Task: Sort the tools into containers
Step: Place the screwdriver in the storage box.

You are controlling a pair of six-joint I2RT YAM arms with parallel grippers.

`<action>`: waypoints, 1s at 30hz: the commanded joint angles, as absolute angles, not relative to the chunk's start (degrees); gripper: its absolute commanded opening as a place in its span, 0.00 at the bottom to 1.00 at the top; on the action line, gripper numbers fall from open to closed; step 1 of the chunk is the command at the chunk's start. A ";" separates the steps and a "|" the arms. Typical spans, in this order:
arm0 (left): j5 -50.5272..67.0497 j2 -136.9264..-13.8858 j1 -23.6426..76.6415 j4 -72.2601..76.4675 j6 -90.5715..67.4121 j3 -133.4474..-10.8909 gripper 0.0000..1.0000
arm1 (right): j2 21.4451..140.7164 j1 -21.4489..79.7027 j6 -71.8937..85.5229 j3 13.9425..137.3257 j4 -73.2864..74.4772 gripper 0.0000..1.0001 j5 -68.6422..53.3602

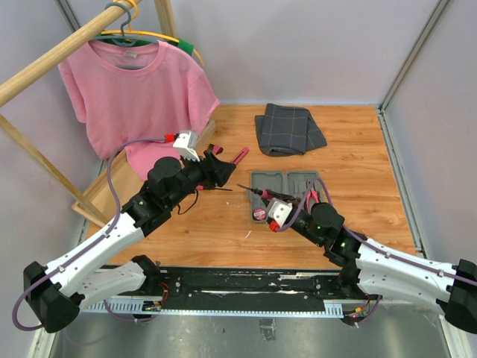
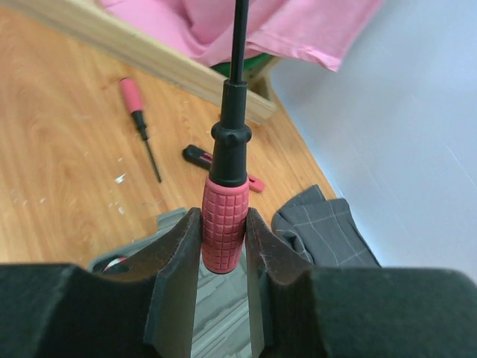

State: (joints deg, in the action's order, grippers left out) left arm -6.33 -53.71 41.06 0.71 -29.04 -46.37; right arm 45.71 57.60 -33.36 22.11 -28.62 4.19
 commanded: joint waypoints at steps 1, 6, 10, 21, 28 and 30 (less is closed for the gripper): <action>-3.68 -53.43 41.04 1.88 -26.54 -48.16 0.65 | 45.81 62.44 -43.80 24.26 -21.36 0.04 -0.50; -1.83 -54.36 41.04 1.00 -25.03 -49.00 0.65 | 47.78 67.51 -51.69 26.62 -13.04 0.03 5.97; 0.65 -55.19 41.04 -1.89 -22.03 -50.30 0.65 | 48.77 68.54 -55.51 28.43 -7.64 0.04 12.45; 10.95 -62.32 43.71 -16.56 -14.75 -57.46 0.55 | 43.67 68.90 -66.95 25.54 -1.06 0.03 19.84; 10.06 -66.34 50.88 -21.40 -12.70 -58.78 0.54 | 41.40 68.88 -68.18 24.21 0.94 0.02 19.21; 10.88 -66.56 51.33 -22.42 -11.92 -58.86 0.55 | 40.78 68.90 -68.41 23.86 0.92 0.02 19.07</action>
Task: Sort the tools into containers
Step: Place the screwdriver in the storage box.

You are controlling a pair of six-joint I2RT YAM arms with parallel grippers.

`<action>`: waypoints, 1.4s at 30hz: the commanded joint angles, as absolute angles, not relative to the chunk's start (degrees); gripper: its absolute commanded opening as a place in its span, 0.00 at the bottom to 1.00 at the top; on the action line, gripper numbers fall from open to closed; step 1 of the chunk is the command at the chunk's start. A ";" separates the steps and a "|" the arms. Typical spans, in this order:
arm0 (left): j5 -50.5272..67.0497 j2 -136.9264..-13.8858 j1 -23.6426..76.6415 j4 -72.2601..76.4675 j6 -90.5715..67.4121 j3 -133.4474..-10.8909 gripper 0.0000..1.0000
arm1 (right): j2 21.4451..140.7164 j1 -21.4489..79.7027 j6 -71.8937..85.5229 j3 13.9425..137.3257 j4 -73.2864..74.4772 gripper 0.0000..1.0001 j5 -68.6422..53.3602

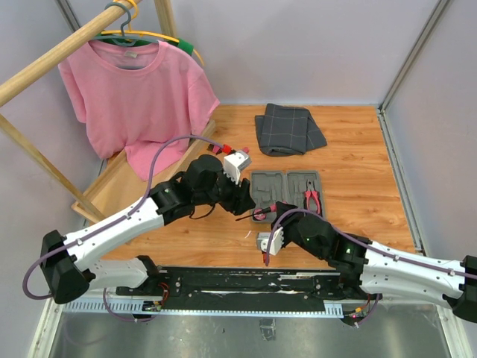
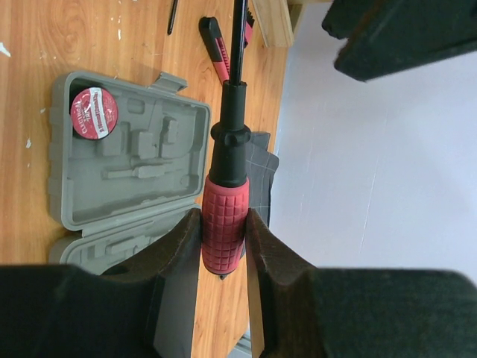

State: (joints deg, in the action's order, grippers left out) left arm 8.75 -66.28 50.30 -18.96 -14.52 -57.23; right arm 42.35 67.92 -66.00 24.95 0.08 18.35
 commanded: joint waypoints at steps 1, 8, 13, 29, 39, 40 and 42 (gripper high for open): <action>11.35 -66.78 51.47 -22.82 -11.49 -58.91 0.55 | 40.61 68.84 -68.53 23.76 0.89 0.02 18.87; 13.05 -70.32 53.16 -26.19 -8.78 -60.69 0.56 | 40.86 68.90 -69.55 23.58 -0.60 0.02 17.67; 13.74 -72.55 54.54 -26.27 -8.70 -61.77 0.57 | 41.30 68.85 -70.12 23.30 -1.31 0.02 17.35; 15.46 -77.52 56.60 -28.87 -6.33 -63.72 0.30 | 40.25 68.91 -70.93 22.94 -2.52 0.04 17.89; 12.93 -76.01 56.59 -29.12 -5.64 -63.31 0.01 | 40.25 68.88 -70.91 23.27 -1.55 0.24 17.81; 12.66 -75.76 56.59 -29.11 -5.56 -63.27 0.00 | 40.25 68.90 -70.80 23.31 -1.26 0.27 17.77; 11.97 -75.38 56.60 -29.04 -5.47 -63.12 0.01 | 40.17 68.91 -70.67 23.51 -0.78 0.35 17.75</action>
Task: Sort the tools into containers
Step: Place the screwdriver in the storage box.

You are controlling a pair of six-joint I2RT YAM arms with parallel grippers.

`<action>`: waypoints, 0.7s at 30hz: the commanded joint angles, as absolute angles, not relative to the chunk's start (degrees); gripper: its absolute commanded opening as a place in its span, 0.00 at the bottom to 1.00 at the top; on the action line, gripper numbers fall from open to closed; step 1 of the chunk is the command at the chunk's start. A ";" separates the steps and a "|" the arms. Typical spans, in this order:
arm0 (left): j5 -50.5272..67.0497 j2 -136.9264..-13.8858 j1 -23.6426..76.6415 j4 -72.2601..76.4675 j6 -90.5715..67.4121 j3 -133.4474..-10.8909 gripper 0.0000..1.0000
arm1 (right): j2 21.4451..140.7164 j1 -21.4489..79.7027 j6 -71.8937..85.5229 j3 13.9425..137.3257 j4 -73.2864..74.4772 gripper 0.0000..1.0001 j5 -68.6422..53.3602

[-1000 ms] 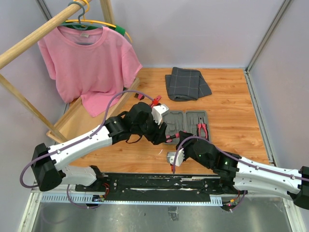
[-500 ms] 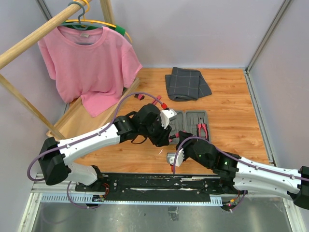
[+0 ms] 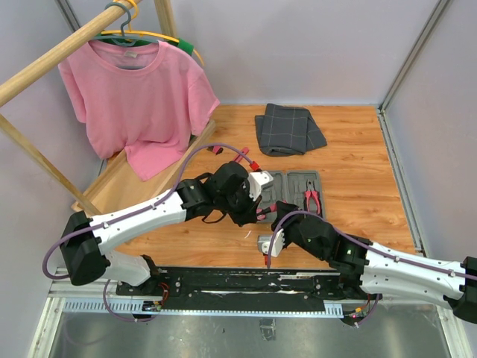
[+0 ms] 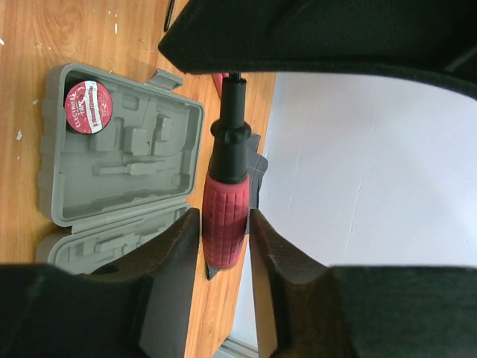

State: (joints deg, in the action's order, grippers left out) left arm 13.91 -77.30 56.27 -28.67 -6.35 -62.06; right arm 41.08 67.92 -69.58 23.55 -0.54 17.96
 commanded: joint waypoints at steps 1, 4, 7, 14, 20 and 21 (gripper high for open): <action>11.65 -75.22 56.60 -29.03 -5.45 -62.98 0.00 | 40.12 68.91 -70.66 23.52 -0.58 0.38 17.81; 10.49 -75.04 56.58 -28.99 -5.36 -62.62 0.00 | 39.76 68.84 -70.05 23.73 -0.14 0.44 17.72; 8.28 -75.14 56.58 -28.66 -5.44 -61.71 0.01 | 39.07 68.90 -68.16 24.34 0.25 0.53 16.91; 0.40 -73.27 56.59 -26.31 -7.27 -58.99 0.01 | 35.86 68.90 -63.50 24.26 0.17 0.61 13.53; -7.45 -69.18 56.39 -21.70 -10.13 -55.92 0.00 | 32.72 68.91 -52.83 25.38 -2.93 0.60 12.53; -8.58 -68.61 56.42 -21.04 -10.54 -55.52 0.00 | 32.25 68.91 -51.24 25.67 -3.70 0.59 12.51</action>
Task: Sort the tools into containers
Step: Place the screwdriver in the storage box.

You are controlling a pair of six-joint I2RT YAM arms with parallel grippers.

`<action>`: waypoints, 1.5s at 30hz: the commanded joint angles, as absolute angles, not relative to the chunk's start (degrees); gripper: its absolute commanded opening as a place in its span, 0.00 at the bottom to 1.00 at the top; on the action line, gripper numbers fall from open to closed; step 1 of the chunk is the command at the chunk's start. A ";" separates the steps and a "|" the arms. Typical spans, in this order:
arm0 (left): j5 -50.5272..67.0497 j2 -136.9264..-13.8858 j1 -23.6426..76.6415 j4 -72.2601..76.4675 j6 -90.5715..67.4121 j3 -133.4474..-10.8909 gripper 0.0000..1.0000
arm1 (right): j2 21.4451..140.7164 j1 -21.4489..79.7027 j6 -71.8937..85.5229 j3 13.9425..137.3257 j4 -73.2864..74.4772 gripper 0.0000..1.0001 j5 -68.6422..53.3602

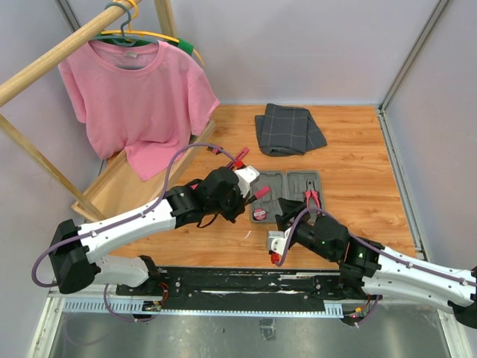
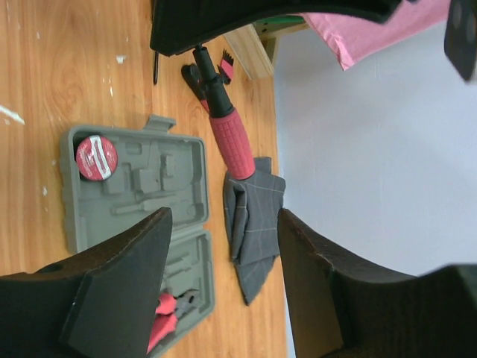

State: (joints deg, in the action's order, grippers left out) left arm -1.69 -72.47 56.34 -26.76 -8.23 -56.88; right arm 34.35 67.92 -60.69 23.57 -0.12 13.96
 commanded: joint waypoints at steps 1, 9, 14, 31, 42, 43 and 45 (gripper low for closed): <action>-9.94 -67.88 56.36 -20.50 -10.89 -55.26 0.00 | 31.79 68.90 -49.63 25.92 -4.79 0.59 12.58; -15.20 -60.71 56.25 -13.93 -13.10 -51.88 0.01 | 29.10 68.91 -35.83 25.64 -13.14 0.56 14.26; -16.97 -56.21 56.25 -8.73 -14.26 -49.40 0.00 | 29.92 68.90 -27.42 25.66 -18.43 0.56 18.19; -17.06 -50.61 56.25 4.26 -14.39 -43.28 0.00 | 46.02 67.53 10.82 31.32 -33.76 0.62 32.98; -13.14 -50.89 56.25 9.19 -14.88 -40.61 0.00 | 52.26 60.30 37.79 29.37 -48.52 0.60 26.15; -12.41 -50.83 56.25 9.73 -14.93 -40.34 0.00 | 52.68 59.41 39.85 29.26 -49.32 0.60 26.16; -11.20 -50.93 56.25 10.58 -15.01 -40.10 0.01 | 53.62 57.61 43.68 28.78 -51.28 0.60 22.79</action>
State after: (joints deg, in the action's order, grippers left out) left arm -13.85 -51.70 56.34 5.06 -14.61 -40.77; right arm 52.53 60.88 31.81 30.00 -43.38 26.83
